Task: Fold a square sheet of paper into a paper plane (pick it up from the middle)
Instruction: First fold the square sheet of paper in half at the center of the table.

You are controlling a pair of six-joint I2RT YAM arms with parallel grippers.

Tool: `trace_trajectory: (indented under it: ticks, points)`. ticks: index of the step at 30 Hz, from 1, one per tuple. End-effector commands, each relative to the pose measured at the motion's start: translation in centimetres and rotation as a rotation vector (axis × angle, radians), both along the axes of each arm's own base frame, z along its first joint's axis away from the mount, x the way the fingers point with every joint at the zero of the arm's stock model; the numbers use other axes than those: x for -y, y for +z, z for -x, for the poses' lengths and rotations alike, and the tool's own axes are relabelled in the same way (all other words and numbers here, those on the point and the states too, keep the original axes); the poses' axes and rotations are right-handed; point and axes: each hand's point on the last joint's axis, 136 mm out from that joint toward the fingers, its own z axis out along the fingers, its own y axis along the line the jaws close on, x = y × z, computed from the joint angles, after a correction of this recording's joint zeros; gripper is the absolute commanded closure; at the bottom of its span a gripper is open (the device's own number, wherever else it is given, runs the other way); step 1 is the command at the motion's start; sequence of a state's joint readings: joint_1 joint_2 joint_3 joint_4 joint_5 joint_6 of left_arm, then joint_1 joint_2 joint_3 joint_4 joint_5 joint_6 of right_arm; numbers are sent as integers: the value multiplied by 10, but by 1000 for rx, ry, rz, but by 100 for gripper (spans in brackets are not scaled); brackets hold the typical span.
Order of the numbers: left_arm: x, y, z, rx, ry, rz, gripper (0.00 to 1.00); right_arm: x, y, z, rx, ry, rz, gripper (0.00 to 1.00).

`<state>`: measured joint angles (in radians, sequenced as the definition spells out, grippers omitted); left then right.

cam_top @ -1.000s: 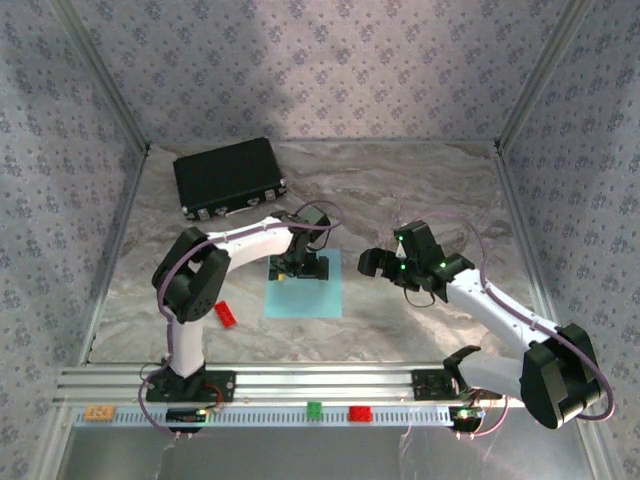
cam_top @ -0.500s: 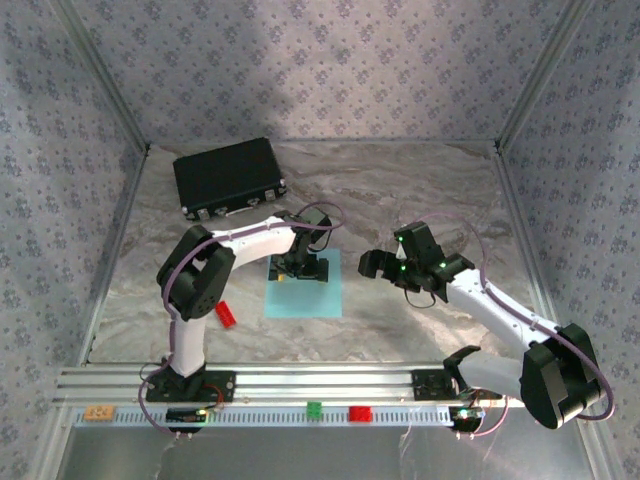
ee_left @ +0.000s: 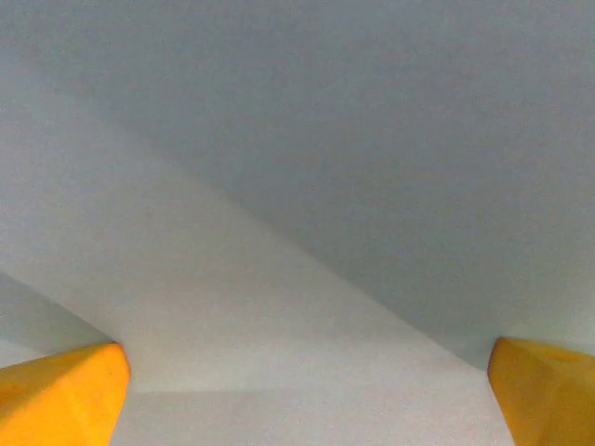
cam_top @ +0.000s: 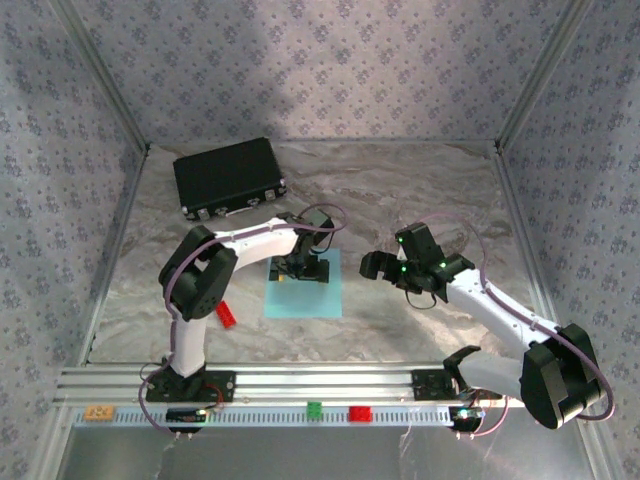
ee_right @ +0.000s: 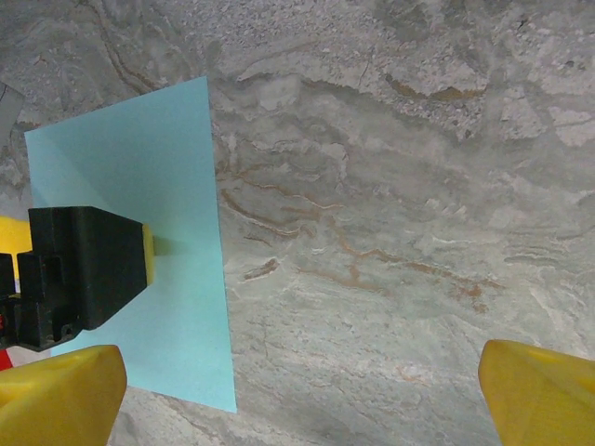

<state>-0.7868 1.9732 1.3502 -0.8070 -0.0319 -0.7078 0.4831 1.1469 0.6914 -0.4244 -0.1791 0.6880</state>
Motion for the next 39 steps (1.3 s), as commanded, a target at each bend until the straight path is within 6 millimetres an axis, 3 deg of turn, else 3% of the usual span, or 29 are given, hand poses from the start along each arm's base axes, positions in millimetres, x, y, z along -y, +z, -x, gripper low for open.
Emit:
trace_trajectory:
  ticks: [1, 13, 24, 33, 39]
  points:
    - [-11, -35, 21, -87, -5, -99, 0, 6, 5, 1, 6, -24, 15, 1]
    - [-6, -39, 25, -101, 5, -76, 1, 14, 3, 2, -10, -53, 32, 1]
    - [1, -18, 15, -37, -21, -27, 7, 17, 16, -3, 31, -109, 9, 1]
    - [12, 17, 1, 101, -44, 85, 31, 34, 29, -8, 11, -230, 51, 1]
    - [24, 46, -8, 209, -39, 208, 51, 43, 21, -1, -67, -241, 110, 1]
